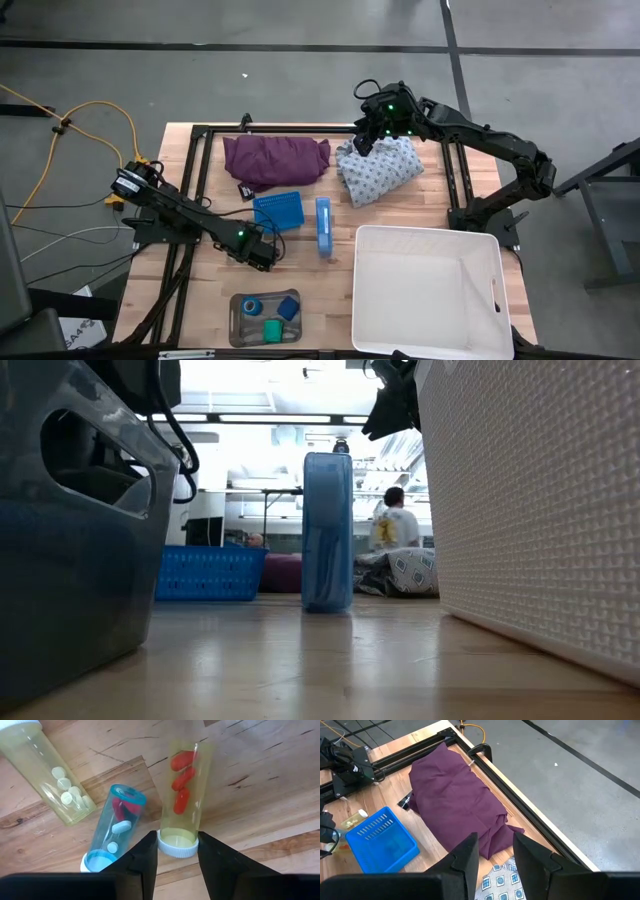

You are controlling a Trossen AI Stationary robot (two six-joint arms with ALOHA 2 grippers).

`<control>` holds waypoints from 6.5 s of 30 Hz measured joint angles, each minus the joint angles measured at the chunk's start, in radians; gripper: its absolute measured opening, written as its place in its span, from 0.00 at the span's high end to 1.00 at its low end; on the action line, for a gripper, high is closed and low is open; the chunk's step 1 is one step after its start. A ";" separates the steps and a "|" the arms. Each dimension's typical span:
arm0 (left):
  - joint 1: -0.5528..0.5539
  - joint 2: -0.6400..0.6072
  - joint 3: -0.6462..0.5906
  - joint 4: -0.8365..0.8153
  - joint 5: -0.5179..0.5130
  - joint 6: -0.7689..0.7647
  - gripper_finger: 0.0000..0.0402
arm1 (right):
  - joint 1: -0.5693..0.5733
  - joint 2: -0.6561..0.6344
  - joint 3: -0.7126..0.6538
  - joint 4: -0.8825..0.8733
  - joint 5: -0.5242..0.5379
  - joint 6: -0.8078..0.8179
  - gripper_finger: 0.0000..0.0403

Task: Pick & Place Medicine items
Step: Put the right yellow pill bottle into the blue bin, then put the blue pill bottle into the blue bin

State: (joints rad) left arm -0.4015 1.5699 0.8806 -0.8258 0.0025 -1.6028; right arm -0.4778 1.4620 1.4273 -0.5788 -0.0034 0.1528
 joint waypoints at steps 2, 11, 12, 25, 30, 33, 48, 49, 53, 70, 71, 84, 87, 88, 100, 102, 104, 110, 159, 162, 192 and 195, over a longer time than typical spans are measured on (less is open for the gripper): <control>0.000 0.000 0.000 0.000 0.000 0.000 0.71 | 0.000 0.000 0.000 0.000 0.000 0.000 0.73; 0.000 -0.006 0.000 0.003 0.019 -0.003 0.72 | 0.000 0.000 0.000 0.000 0.000 0.000 0.73; 0.000 -0.010 0.000 0.005 0.027 -0.003 0.72 | 0.000 0.000 0.000 0.000 0.000 0.000 0.73; 0.000 -0.189 0.000 -0.020 0.026 0.039 0.70 | 0.000 0.000 0.000 0.000 0.000 0.000 0.73; 0.000 -0.228 0.000 -0.027 0.014 0.053 0.70 | 0.000 0.000 0.000 0.000 0.000 0.000 0.73; 0.000 -0.234 0.000 -0.027 -0.007 0.062 0.70 | 0.000 0.000 0.000 0.000 0.000 0.000 0.73; 0.283 -0.249 0.001 0.084 0.169 0.461 0.70 | 0.000 0.000 0.000 0.015 0.000 0.000 0.73; 0.309 -0.249 0.001 0.090 0.191 0.497 0.70 | 0.000 0.000 0.000 0.015 0.000 0.000 0.73; 0.399 -0.249 0.002 0.126 0.267 0.628 0.70 | 0.000 0.000 0.000 0.015 0.000 0.000 0.73; 0.610 -0.224 0.002 0.082 0.176 0.919 0.70 | 0.000 0.000 0.000 0.015 0.000 0.000 0.73; 0.610 -0.214 0.002 0.082 0.176 0.937 0.70 | 0.000 0.000 0.000 0.015 0.000 0.000 0.73; 0.609 -0.103 0.002 0.075 0.150 1.054 0.70 | 0.000 0.000 0.000 0.017 0.000 0.000 0.73; 0.609 -0.101 0.002 0.075 0.148 1.054 0.70 | 0.000 0.000 0.000 0.018 0.000 0.000 0.73; 0.609 -0.101 0.002 0.076 0.148 1.054 0.70 | 0.000 0.000 0.000 0.018 0.000 0.000 0.73; 0.609 -0.101 0.002 0.084 0.114 1.051 0.70 | 0.000 0.000 0.000 0.019 0.000 0.000 0.73; 0.608 -0.101 0.002 0.089 0.113 1.050 0.69 | 0.000 0.000 0.000 0.019 0.000 0.000 0.73; 0.603 -0.101 0.002 0.096 0.113 1.050 0.67 | 0.000 0.000 0.000 0.019 0.000 0.000 0.73; 0.592 -0.101 0.002 0.096 0.113 1.050 0.62 | 0.000 0.000 0.000 0.019 0.000 0.000 0.73; 0.274 -0.361 0.002 -0.199 0.248 0.727 0.61 | 0.000 0.000 0.000 0.022 0.000 0.000 0.73; 0.216 -0.361 0.002 -0.200 0.204 0.655 0.61 | 0.000 0.000 0.000 0.022 0.000 0.000 0.73; -0.014 -0.328 -0.182 -0.062 0.051 0.403 0.61 | 0.000 0.000 0.000 0.030 0.000 0.000 0.73; -0.016 -0.328 -0.213 -0.023 0.052 0.401 0.61 | 0.000 0.000 0.000 0.030 0.000 0.000 0.73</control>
State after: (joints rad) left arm -0.4175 1.2418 0.6681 -0.8489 0.0542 -1.2020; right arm -0.4778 1.4620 1.4273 -0.5488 -0.0033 0.1532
